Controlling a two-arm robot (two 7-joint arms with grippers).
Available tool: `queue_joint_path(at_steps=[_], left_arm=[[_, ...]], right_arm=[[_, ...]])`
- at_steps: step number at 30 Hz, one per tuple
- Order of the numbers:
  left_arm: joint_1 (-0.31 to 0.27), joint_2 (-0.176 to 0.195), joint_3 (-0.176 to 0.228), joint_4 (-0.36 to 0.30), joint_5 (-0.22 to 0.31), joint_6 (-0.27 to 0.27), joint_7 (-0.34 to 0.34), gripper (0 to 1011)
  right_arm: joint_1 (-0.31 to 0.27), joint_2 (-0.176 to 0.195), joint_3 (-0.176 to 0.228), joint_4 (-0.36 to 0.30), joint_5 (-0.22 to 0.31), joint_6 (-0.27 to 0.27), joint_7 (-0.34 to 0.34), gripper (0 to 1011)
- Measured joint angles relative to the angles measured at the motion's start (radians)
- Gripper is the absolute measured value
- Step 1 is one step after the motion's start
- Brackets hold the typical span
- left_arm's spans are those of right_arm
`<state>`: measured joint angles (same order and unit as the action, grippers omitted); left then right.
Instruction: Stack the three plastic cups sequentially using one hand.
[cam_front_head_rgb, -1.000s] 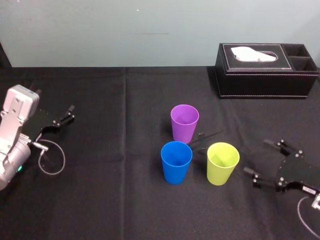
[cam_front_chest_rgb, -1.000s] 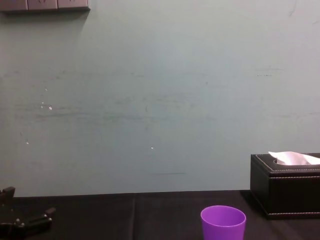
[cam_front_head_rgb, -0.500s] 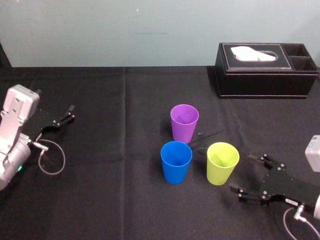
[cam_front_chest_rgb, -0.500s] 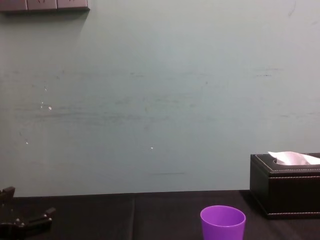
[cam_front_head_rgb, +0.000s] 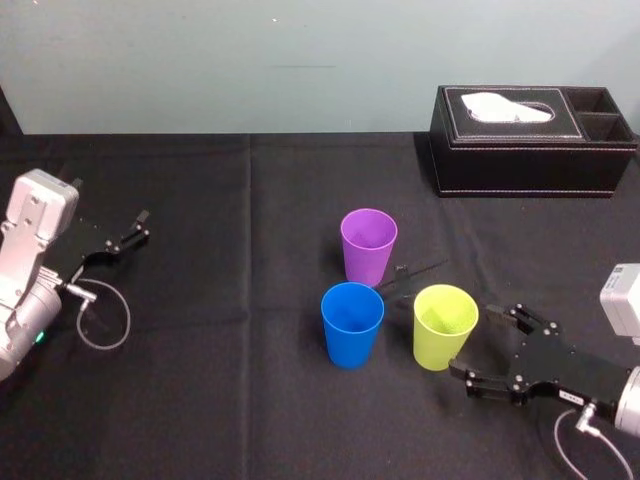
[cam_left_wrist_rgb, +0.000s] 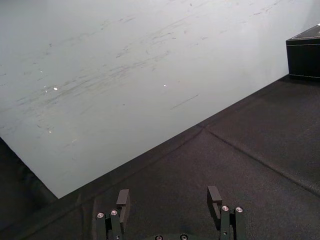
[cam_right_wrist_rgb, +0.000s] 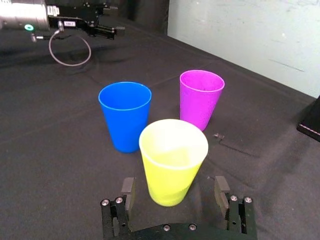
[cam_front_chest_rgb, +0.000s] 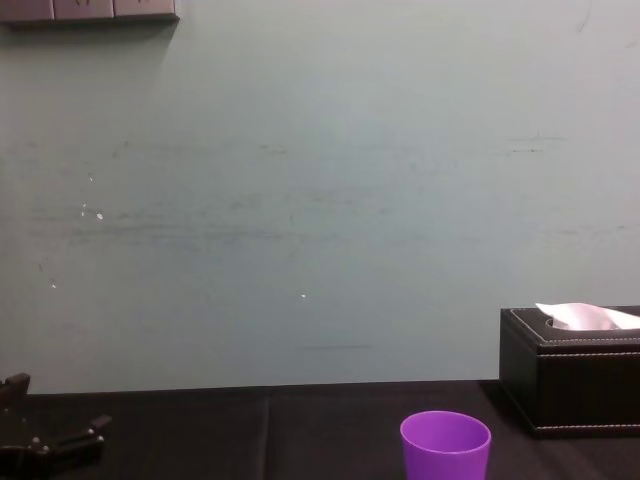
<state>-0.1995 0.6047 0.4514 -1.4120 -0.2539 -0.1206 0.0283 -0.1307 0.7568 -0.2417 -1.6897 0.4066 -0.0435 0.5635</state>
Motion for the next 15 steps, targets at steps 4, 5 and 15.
queue_joint_path(at_steps=[4,5,15], left_arm=[[0.0,0.0,0.0,0.0,0.0,0.0,0.0,1011],[0.0,0.0,0.0,0.0,0.0,0.0,0.0,1011],[0.0,0.0,0.0,0.0,0.0,0.0,0.0,1011]], right_arm=[[0.01,-0.007,-0.003,0.005,0.004,0.004,0.005,1003],[0.018,-0.012,-0.006,0.008,0.007,0.007,0.008,1003],[0.058,-0.03,-0.024,0.026,0.016,0.019,0.017,1003]])
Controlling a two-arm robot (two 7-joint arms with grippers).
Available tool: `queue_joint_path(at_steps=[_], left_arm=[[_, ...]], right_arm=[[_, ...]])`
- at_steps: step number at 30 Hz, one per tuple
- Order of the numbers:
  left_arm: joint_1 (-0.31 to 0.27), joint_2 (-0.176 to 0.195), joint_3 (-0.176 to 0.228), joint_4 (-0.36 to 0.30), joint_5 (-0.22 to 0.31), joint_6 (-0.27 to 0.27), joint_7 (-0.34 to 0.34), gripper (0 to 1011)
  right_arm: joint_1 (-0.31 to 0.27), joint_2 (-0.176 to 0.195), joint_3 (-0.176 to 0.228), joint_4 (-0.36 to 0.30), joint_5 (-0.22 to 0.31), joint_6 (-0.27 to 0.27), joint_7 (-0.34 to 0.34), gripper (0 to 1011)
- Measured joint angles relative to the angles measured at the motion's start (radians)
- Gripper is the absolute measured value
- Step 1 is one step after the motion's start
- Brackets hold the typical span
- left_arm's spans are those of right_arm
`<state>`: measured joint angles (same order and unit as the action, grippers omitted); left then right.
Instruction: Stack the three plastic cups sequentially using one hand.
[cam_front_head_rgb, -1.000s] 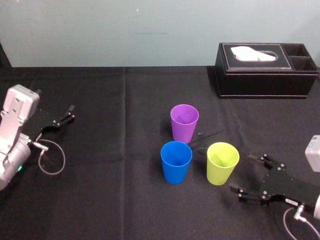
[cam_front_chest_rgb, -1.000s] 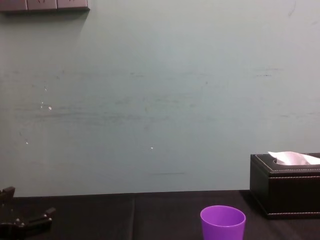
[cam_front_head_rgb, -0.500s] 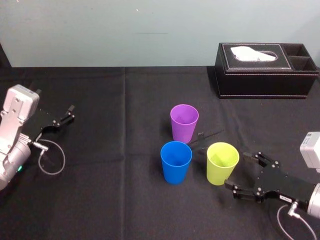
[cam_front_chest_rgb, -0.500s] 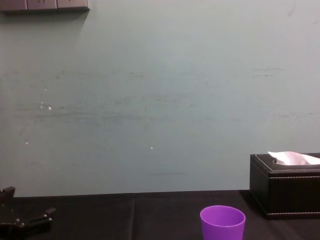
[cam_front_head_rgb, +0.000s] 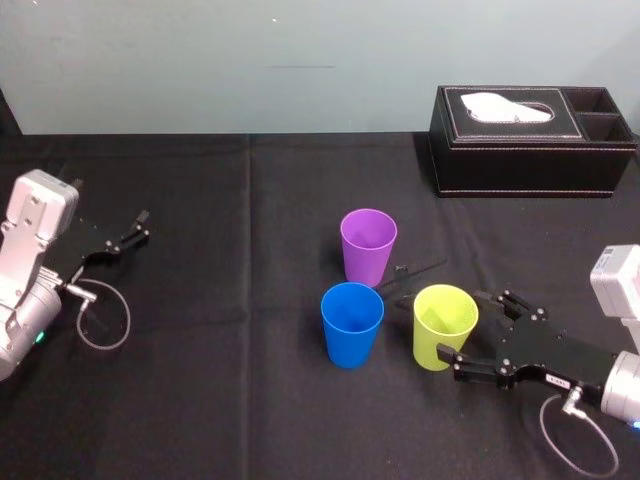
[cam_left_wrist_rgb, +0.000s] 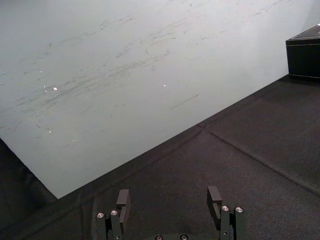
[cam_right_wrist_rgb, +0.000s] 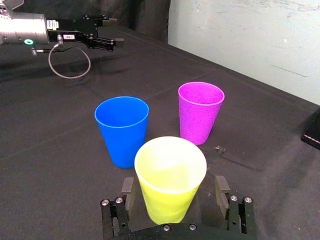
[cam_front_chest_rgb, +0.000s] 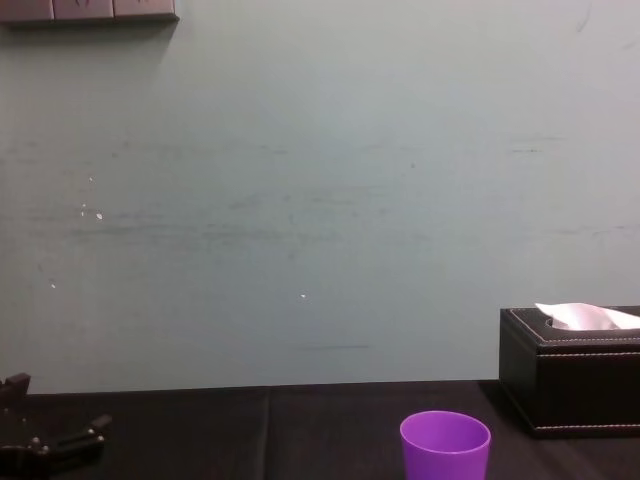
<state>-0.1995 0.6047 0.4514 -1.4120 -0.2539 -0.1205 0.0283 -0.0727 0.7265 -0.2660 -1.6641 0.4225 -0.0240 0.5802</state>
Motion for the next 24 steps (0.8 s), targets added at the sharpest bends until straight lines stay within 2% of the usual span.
queue_joint_path(at_steps=[13,24], left_arm=[[0.0,0.0,0.0,0.0,0.0,0.0,0.0,1011],[0.0,0.0,0.0,0.0,0.0,0.0,0.0,1012]], right_arm=[[0.065,-0.028,-0.047,0.041,-0.016,0.012,0.003,1002],[0.081,-0.038,-0.061,0.055,-0.023,0.019,0.002,1003]])
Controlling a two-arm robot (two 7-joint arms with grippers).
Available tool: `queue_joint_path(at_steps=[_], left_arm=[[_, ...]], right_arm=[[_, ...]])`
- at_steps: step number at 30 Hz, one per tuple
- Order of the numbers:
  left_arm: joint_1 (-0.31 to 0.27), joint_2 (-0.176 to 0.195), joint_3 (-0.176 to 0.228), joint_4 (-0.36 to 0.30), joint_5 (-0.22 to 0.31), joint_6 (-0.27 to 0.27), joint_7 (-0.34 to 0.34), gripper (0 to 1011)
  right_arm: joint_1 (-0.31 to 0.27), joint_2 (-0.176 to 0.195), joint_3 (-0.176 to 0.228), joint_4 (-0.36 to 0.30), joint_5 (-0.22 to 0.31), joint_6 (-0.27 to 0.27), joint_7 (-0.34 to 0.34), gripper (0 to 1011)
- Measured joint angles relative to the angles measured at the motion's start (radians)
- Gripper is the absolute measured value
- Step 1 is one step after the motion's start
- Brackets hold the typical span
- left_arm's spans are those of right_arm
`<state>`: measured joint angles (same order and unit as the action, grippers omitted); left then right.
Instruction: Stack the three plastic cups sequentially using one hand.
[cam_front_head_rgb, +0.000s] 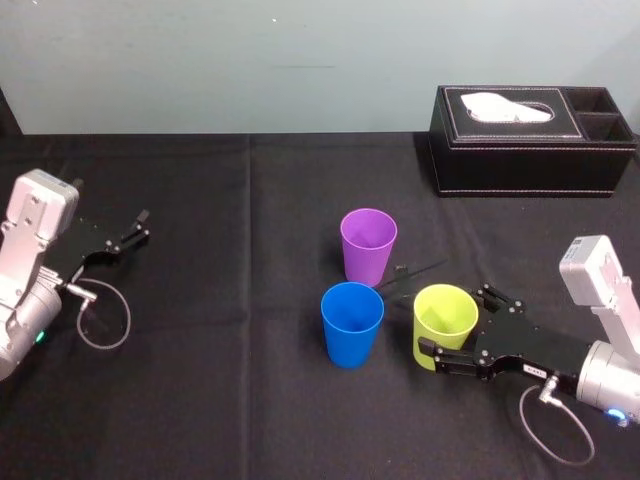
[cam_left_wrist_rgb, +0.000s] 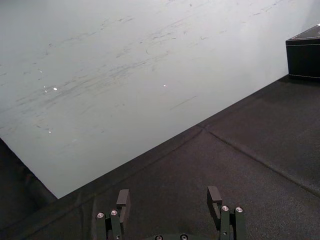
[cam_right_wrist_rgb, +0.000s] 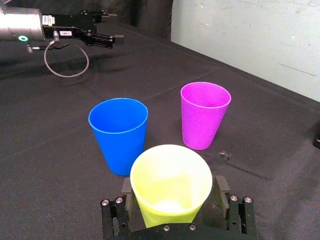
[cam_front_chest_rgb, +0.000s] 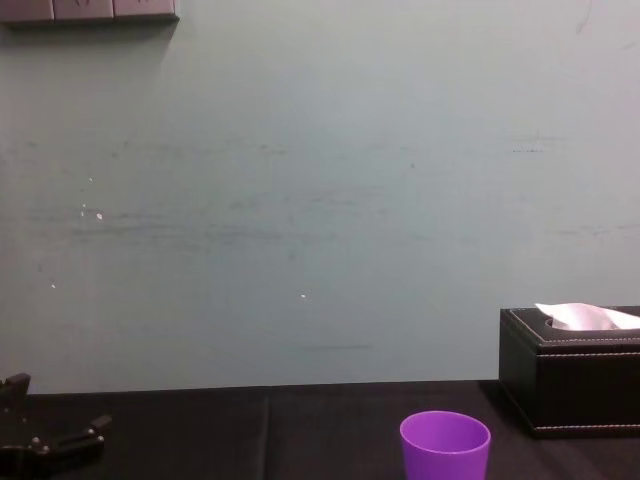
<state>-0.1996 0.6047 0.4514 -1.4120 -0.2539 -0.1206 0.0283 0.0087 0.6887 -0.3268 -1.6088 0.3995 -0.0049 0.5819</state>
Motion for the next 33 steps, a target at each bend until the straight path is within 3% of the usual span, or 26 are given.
queue_joint_path(at_steps=[7,14,18,33], left_arm=[[0.0,0.0,0.0,0.0,0.0,0.0,0.0,1011],[0.0,0.0,0.0,0.0,0.0,0.0,0.0,1011],[0.0,0.0,0.0,0.0,0.0,0.0,0.0,1011],[0.0,0.0,0.0,0.0,0.0,0.0,0.0,1012]], right_arm=[[-0.001,0.001,0.001,-0.002,0.0,-0.001,0.0,995],[-0.002,0.001,0.001,-0.003,0.0,-0.001,-0.001,805],[-0.002,0.002,0.002,-0.003,0.0,-0.002,-0.001,765],[-0.003,0.002,0.002,-0.004,0.001,-0.003,-0.001,744]])
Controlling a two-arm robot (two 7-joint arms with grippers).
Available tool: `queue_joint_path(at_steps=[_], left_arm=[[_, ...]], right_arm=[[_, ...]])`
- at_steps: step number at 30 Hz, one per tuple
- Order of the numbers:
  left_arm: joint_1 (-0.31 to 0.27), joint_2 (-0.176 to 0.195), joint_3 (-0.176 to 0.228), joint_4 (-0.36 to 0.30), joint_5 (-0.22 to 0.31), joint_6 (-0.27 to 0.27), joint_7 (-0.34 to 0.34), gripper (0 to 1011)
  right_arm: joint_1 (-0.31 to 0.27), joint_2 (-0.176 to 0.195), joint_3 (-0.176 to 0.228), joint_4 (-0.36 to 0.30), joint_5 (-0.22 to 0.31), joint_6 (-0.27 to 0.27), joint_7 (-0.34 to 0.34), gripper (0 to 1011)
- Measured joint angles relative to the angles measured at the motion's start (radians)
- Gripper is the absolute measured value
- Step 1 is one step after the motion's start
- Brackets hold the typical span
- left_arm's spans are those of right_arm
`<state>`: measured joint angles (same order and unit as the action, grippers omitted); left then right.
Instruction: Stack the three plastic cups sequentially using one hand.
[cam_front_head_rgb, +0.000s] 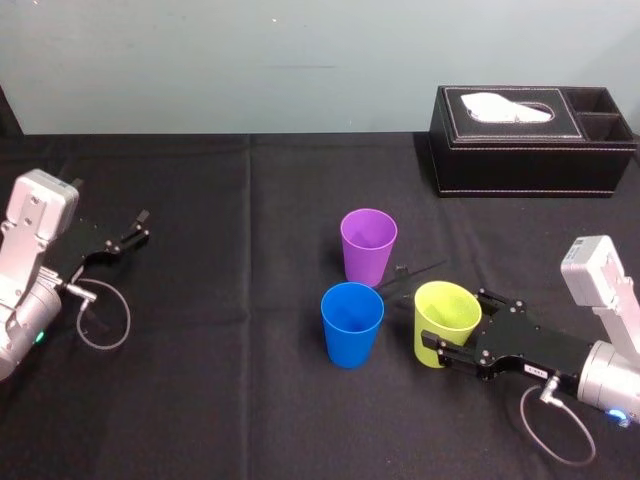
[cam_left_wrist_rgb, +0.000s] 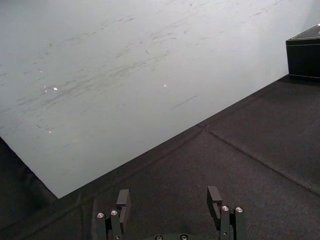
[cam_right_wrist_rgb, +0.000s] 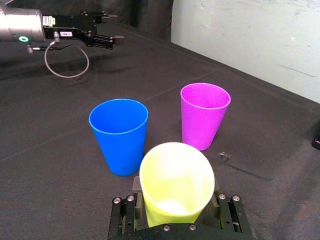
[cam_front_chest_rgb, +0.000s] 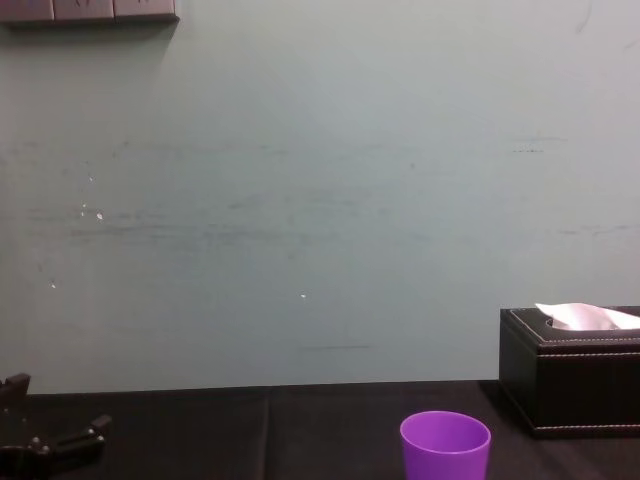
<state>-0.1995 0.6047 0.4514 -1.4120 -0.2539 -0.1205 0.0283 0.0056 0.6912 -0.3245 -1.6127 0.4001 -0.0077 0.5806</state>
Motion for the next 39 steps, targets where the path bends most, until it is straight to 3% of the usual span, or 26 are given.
queue_joint_path(at_steps=[7,14,23,32,39], left_arm=[[0.0,0.0,0.0,0.0,0.0,0.0,0.0,1011],[0.0,0.0,0.0,0.0,0.0,0.0,0.0,1011],[0.0,0.0,0.0,0.0,0.0,0.0,0.0,1011],[0.0,0.0,0.0,0.0,0.0,0.0,0.0,1011],[0.0,0.0,0.0,0.0,0.0,0.0,0.0,1011]], right_arm=[[-0.016,0.001,0.022,-0.031,0.006,0.007,-0.031,744],[-0.049,0.016,0.075,-0.129,0.014,0.038,-0.088,744],[-0.045,0.03,0.119,-0.222,0.022,0.094,-0.119,744],[-0.016,0.027,0.13,-0.258,0.019,0.117,-0.129,746],[0.019,0.013,0.114,-0.259,0.012,0.139,-0.131,744]])
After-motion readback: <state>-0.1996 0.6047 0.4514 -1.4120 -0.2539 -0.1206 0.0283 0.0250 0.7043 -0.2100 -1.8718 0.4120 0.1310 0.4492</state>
